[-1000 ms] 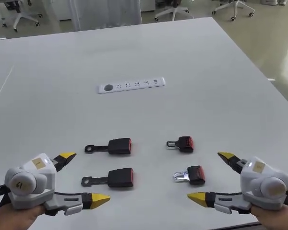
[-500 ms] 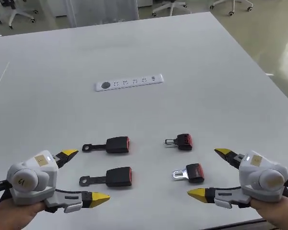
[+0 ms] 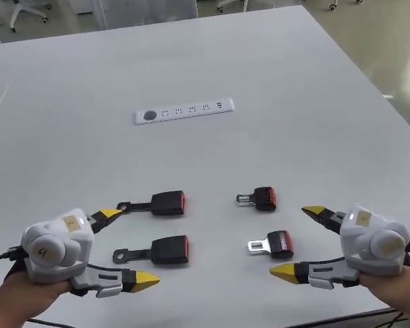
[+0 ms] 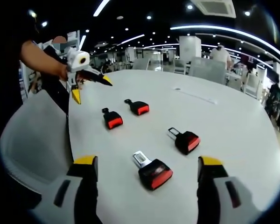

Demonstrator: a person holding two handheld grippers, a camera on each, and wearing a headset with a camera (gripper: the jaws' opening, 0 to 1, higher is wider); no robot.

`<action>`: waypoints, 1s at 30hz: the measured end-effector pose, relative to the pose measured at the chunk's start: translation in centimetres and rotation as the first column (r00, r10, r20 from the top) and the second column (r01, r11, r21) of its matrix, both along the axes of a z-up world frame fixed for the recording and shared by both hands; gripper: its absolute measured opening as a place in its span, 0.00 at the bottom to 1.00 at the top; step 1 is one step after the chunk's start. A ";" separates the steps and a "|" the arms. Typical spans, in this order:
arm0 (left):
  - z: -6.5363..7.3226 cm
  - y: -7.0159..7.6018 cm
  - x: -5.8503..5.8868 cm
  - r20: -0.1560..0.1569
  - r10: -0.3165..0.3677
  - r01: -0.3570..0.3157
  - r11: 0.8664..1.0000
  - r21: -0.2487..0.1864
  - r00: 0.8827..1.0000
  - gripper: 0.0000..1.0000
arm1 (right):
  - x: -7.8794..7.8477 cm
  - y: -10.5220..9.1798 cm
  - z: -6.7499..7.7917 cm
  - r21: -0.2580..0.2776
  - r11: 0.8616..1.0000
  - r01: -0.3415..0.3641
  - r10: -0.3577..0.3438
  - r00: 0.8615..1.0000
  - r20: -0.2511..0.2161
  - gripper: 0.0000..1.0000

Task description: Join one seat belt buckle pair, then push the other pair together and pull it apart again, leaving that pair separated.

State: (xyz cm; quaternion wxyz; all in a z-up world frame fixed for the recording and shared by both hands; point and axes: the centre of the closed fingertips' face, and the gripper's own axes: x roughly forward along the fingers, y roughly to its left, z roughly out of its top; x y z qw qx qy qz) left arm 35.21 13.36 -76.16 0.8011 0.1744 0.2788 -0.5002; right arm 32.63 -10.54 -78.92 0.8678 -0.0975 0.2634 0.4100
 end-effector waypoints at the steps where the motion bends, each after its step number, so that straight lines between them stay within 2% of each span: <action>1: 0.0 -0.1 0.0 0.001 -0.006 0.006 1.000 0.001 1.000 0.93 | 0.1 0.1 0.0 0.006 1.000 -0.007 0.007 1.000 -0.006 0.89; 6: -0.4 -0.8 0.2 0.001 -0.048 0.048 0.999 0.014 0.999 0.91 | 0.4 0.3 -0.7 -0.004 0.999 -0.042 0.042 0.999 -0.025 0.87; 9: -1.1 -1.1 0.3 -0.013 -0.079 0.079 0.996 0.037 0.997 0.89 | 0.5 0.5 -1.1 -0.005 0.998 -0.062 0.062 0.997 -0.037 0.85; 11: -1.7 -1.0 0.5 -0.017 -0.097 0.097 0.994 0.053 0.995 0.88 | 0.3 0.6 -1.7 -0.024 0.995 -0.094 0.092 0.994 -0.052 0.83; 13: -2.3 -1.2 0.5 -0.026 -0.121 0.123 0.989 0.078 0.992 0.90 | 0.3 0.7 -2.1 -0.029 0.993 -0.112 0.110 0.992 -0.058 0.83; 15: -2.8 -1.4 0.6 -0.033 -0.134 0.136 0.987 0.082 0.990 0.87 | 0.2 0.6 -2.7 -0.032 0.991 -0.131 0.128 0.988 -0.084 0.82; 18: -3.3 -1.9 0.8 -0.045 -0.151 0.155 0.984 0.088 0.987 0.85 | 0.4 0.5 -3.3 -0.053 0.986 -0.160 0.155 0.984 -0.091 0.81; 24: -4.4 -2.6 1.2 -0.059 -0.197 0.202 0.973 0.112 0.979 0.78 | 0.8 0.5 -4.0 -0.048 0.978 -0.205 0.197 0.972 -0.126 0.77; 27: -5.2 -2.7 1.3 -0.080 -0.212 0.221 0.967 0.129 0.974 0.77 | 1.0 0.4 -4.2 -0.054 0.975 -0.216 0.208 0.970 -0.130 0.75; 30: -5.7 -2.8 1.3 -0.088 -0.227 0.238 0.961 0.139 0.970 0.77 | 0.8 0.5 -4.5 -0.064 0.966 -0.250 0.240 0.961 -0.139 0.74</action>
